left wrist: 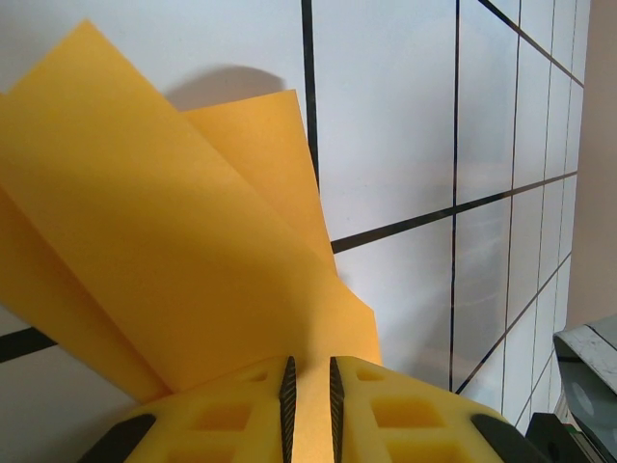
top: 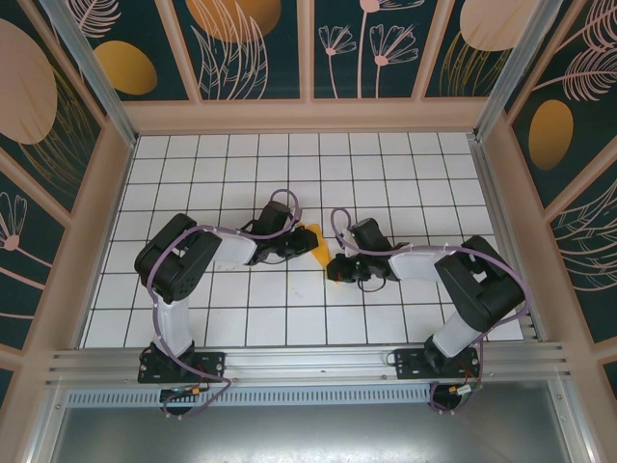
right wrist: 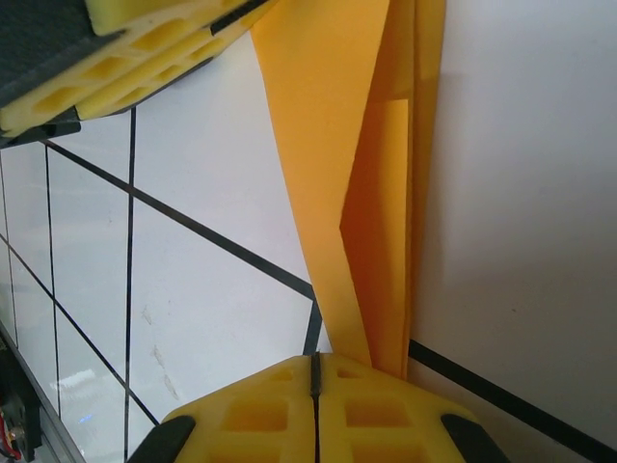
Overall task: Fold a paper plane with a square sheet of paper (pick it up from the middle)
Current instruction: Fold the wing for the fifth time at the center of the table.
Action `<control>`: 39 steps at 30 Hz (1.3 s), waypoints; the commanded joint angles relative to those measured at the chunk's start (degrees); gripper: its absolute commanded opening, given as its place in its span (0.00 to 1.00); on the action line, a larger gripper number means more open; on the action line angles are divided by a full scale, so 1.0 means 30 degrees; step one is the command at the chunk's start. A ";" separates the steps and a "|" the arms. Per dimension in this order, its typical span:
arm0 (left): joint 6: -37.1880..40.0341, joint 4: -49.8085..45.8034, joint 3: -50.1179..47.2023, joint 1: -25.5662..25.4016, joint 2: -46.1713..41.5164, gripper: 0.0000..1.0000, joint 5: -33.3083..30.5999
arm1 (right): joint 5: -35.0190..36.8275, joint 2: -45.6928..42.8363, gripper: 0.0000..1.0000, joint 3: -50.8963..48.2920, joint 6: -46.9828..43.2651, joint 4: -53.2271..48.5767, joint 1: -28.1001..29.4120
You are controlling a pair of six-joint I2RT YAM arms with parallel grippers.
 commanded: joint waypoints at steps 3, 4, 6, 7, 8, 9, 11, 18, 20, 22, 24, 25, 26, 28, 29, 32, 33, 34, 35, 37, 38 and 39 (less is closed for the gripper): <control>0.0835 -0.2467 -0.0433 -0.0137 0.2384 0.21 -0.1999 | -0.0152 0.0057 0.08 -0.0681 0.0331 0.0361 -0.0296; 0.0829 -0.2452 -0.0426 -0.0135 0.2396 0.21 -0.2008 | -0.0187 0.0022 0.08 -0.0717 0.0331 0.0351 -0.0325; 0.0835 -0.2481 -0.0398 -0.0133 0.2398 0.21 -0.1988 | -0.0264 -0.0143 0.09 -0.0569 0.0310 0.0096 -0.0337; 0.0861 -0.2500 -0.0383 -0.0134 0.2396 0.21 -0.1972 | -0.0452 -0.0425 0.11 -0.0543 0.0317 0.0108 -0.0346; 0.0859 -0.2483 -0.0413 -0.0133 0.2349 0.21 -0.1995 | -0.0480 -0.0743 0.13 -0.0499 0.0353 0.0105 -0.0340; 0.0862 -0.2510 -0.0428 -0.0137 0.2339 0.21 -0.2008 | -0.0358 -0.1183 0.16 -0.0413 0.0361 0.0038 -0.0324; 0.0883 -0.2527 -0.0395 -0.0133 0.2339 0.21 -0.2027 | 0.0217 -0.2003 0.23 -0.0237 0.0298 -0.0297 -0.0305; 0.0872 -0.2525 -0.0321 -0.0133 0.2339 0.21 -0.1942 | 0.3044 -0.2825 0.38 0.0034 -0.0410 -0.1844 -0.0105; 0.0865 -0.2533 -0.0310 -0.0133 0.2339 0.21 -0.1955 | 0.3402 -0.2489 0.39 0.0308 -0.0589 -0.2121 0.0197; 0.0869 -0.2533 -0.0318 -0.0133 0.2365 0.21 -0.1941 | 0.4008 -0.2025 0.39 0.0684 -0.0711 -0.2403 0.0599; 0.0876 -0.2532 -0.0310 -0.0140 0.2344 0.21 -0.1913 | 0.4757 -0.1512 0.39 0.1090 -0.0882 -0.2841 0.1047; 0.0880 -0.2530 -0.0339 -0.0134 0.2339 0.21 -0.1913 | 0.5162 -0.1228 0.39 0.1346 -0.0984 -0.3148 0.1281; 0.0884 -0.2528 -0.0338 -0.0134 0.2339 0.21 -0.1913 | 0.5450 -0.0954 0.39 0.1522 -0.1052 -0.3318 0.1459; 0.0888 -0.2553 -0.0343 -0.0137 0.2310 0.21 -0.1913 | 0.5792 -0.0370 0.39 0.1942 -0.1219 -0.3634 0.1852; 0.0897 -0.2545 -0.0340 -0.0144 0.2310 0.21 -0.1913 | 0.6008 -0.0160 0.39 0.2088 -0.1250 -0.3753 0.2015; 0.0905 -0.2559 -0.0362 -0.0133 0.2310 0.21 -0.1913 | 0.6622 0.0271 0.39 0.2404 -0.1261 -0.4073 0.2377; 0.0913 -0.2547 -0.0369 -0.0134 0.2284 0.21 -0.1913 | 0.6745 0.0331 0.39 0.2438 -0.1280 -0.4166 0.2447; 0.0886 -0.2562 -0.0352 -0.0148 0.2280 0.21 -0.1913 | 0.6935 0.0354 0.39 0.2460 -0.1244 -0.4285 0.2508; 0.0897 -0.2568 -0.0365 -0.0133 0.2280 0.21 -0.1913 | 0.6968 0.0314 0.37 0.2433 -0.1224 -0.4287 0.2541; 0.0917 -0.2564 -0.0346 -0.0142 0.2282 0.21 -0.1942 | 0.6754 0.0190 0.34 0.2317 -0.1279 -0.4136 0.2558; 0.0913 -0.2585 -0.0352 -0.0135 0.2307 0.21 -0.1942 | 0.6683 0.0147 0.33 0.2322 -0.1278 -0.4148 0.2557; 0.0914 -0.2585 -0.0356 -0.0136 0.2296 0.21 -0.1942 | 0.6769 0.0144 0.32 0.2280 -0.1272 -0.4193 0.2570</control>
